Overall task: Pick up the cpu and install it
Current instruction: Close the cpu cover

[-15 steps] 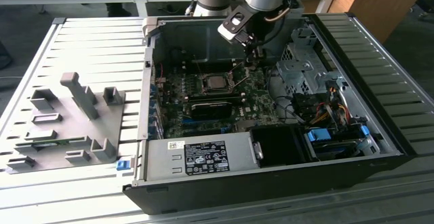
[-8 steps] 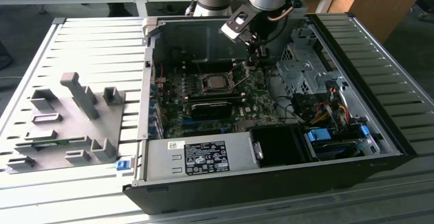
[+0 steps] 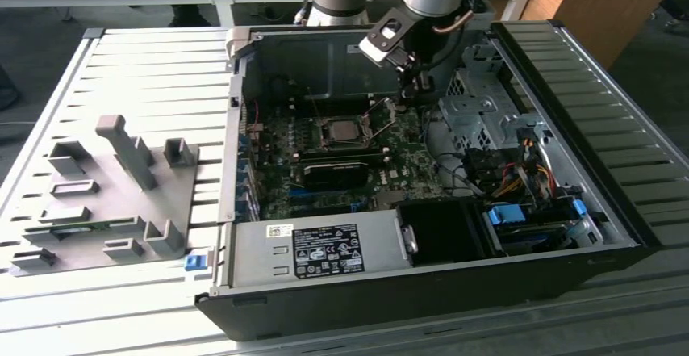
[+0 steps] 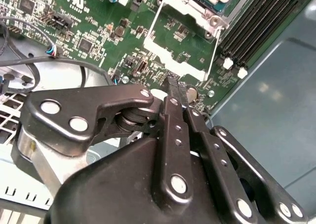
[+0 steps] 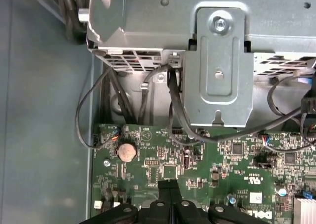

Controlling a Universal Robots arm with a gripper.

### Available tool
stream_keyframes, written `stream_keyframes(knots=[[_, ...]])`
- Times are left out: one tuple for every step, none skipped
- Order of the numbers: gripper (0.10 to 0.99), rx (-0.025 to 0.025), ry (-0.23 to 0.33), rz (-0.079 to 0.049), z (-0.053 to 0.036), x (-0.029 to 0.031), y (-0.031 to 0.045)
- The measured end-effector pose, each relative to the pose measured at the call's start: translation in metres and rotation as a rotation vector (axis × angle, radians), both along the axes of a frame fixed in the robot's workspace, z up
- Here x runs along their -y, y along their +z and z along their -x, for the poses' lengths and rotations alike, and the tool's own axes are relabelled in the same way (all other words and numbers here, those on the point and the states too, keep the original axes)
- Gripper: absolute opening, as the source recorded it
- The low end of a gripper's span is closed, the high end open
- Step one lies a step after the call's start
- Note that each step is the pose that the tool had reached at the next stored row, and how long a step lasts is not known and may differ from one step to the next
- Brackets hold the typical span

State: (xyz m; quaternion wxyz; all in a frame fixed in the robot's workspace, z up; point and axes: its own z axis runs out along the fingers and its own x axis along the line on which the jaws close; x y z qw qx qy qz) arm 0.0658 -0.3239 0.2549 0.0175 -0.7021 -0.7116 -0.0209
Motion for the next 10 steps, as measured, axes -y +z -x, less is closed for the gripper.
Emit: stream_keyframes(knots=[[0.106, -0.0001, 0.000, 0.000, -0.0007, 0.0000, -0.0003], [0.106, 0.0000, 0.000, 0.000, -0.0013, 0.0000, -0.0008], [0.106, 0.0000, 0.000, 0.000, -0.0018, 0.0000, -0.0017], [0.106, 0.0000, 0.000, 0.000, -0.0021, 0.0001, -0.0027], [0.106, 0.0000, 0.000, 0.000, -0.0023, 0.0000, -0.0039], [0.106, 0.0000, 0.000, 0.000, -0.0025, 0.0000, -0.0051], [0.106, 0.0000, 0.000, 0.000, -0.0026, 0.0000, -0.0064], [0.106, 0.0000, 0.000, 0.000, -0.0028, 0.0000, -0.0077], [0.106, 0.0000, 0.000, 0.000, -0.0028, 0.0000, -0.0091], [0.106, -0.0001, 0.000, 0.000, -0.0028, 0.0000, -0.0105]])
